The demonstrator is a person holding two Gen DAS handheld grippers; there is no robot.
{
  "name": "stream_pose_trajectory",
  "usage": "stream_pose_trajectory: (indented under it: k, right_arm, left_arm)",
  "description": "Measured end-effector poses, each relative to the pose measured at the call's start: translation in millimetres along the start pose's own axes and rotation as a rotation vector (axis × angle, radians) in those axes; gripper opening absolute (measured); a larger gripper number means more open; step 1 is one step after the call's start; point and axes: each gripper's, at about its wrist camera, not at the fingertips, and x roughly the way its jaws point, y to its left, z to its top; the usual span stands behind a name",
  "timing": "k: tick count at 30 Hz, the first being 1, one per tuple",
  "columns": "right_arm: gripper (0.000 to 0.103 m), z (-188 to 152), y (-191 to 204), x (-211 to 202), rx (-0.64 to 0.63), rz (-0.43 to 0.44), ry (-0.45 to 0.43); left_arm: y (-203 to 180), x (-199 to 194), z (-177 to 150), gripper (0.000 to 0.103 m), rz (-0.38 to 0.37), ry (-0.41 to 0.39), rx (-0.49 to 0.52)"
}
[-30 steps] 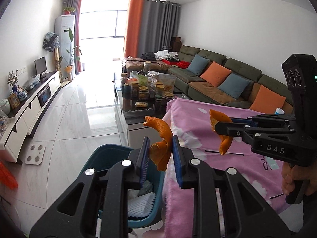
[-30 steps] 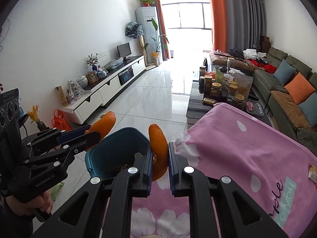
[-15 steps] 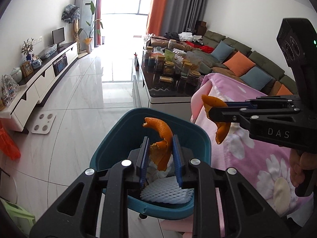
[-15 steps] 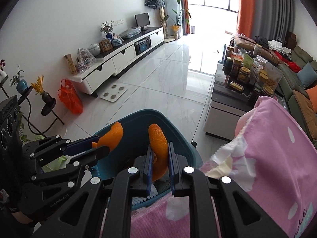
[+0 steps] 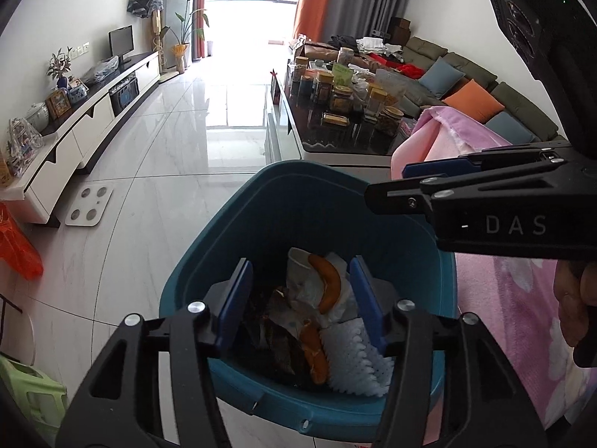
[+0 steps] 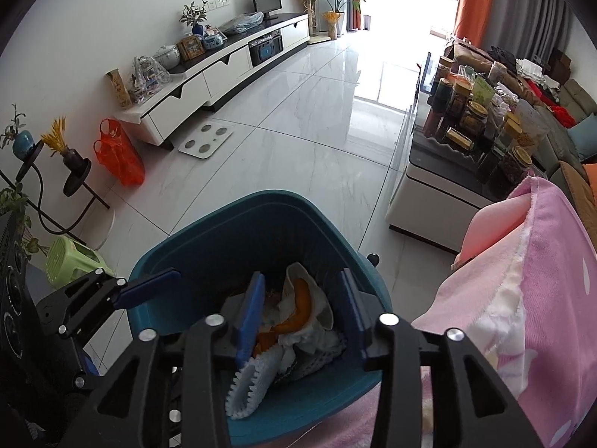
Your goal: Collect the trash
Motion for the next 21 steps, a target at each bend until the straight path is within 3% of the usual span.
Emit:
stream_pose_trajectory:
  k: [2,5,7,15,21]
  right_arm:
    - [0.052,0,-2,-3,0.01,0.002,-0.014]
    - [0.053,-1,-5,-11,0.023,0.008,-0.042]
    - [0.06,-3,-9,-21,0.036,0.005,-0.069]
    - [0.08,-21,-40,-71,0.082,-0.012,-0.196]
    - [0.094,-42,-68,-107,0.14,-0.051,-0.281]
  left_arm:
    - [2,-4,1,0.075,0.006,-0.019,-0.02]
    - [7,-13,3,0.084,0.009,-0.05,-0.029]
    - [6,-23,4,0.095,0.011,-0.075,-0.038]
    - [-6,-65,21,0.097,0.018,-0.182,-0.071]
    - [-40,-88,34,0.097,-0.021,-0.226,-0.039]
